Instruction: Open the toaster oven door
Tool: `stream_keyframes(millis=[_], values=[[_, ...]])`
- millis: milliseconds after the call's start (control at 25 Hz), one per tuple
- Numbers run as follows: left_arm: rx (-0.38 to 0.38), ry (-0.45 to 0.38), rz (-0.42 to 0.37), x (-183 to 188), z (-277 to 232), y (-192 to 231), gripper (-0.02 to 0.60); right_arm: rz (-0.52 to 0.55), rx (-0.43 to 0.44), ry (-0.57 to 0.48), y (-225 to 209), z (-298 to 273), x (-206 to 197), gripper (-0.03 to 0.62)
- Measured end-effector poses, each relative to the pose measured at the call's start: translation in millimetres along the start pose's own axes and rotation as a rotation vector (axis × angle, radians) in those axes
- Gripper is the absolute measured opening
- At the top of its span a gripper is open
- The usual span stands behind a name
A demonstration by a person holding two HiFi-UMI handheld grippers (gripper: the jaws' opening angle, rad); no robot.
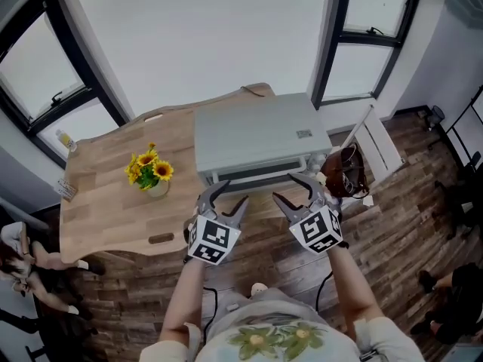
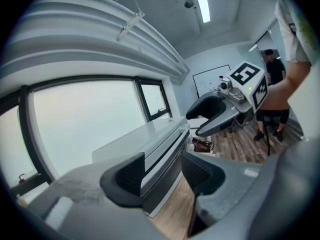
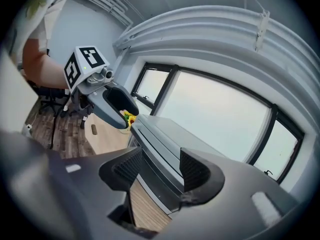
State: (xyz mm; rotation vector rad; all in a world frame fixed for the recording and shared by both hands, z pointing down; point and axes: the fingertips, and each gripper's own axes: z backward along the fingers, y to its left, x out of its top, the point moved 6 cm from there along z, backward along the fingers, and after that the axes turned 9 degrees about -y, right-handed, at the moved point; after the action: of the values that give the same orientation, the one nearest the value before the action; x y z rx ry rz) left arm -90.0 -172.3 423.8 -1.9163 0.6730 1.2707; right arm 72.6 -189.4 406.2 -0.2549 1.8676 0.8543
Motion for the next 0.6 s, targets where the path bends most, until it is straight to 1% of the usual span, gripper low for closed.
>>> stream_keyframes(millis=[160,400,600], values=[[-0.034,0.082,-0.058,-10.2,-18.7,4.4,0.230,0.037,0.079,0.054,-5.8,-19.0,-10.1,0.238],[-0.081,0.178,-0.073,-24.3,-37.7,11.4,0.230,0.100,0.159,0.160,-16.2,-41.0,-28.5,0.238],[-0.104,0.238,-0.140,-33.4,-51.2,14.9,0.230,0.204,0.216,0.255,-11.2,-55.1,-40.6,0.238]])
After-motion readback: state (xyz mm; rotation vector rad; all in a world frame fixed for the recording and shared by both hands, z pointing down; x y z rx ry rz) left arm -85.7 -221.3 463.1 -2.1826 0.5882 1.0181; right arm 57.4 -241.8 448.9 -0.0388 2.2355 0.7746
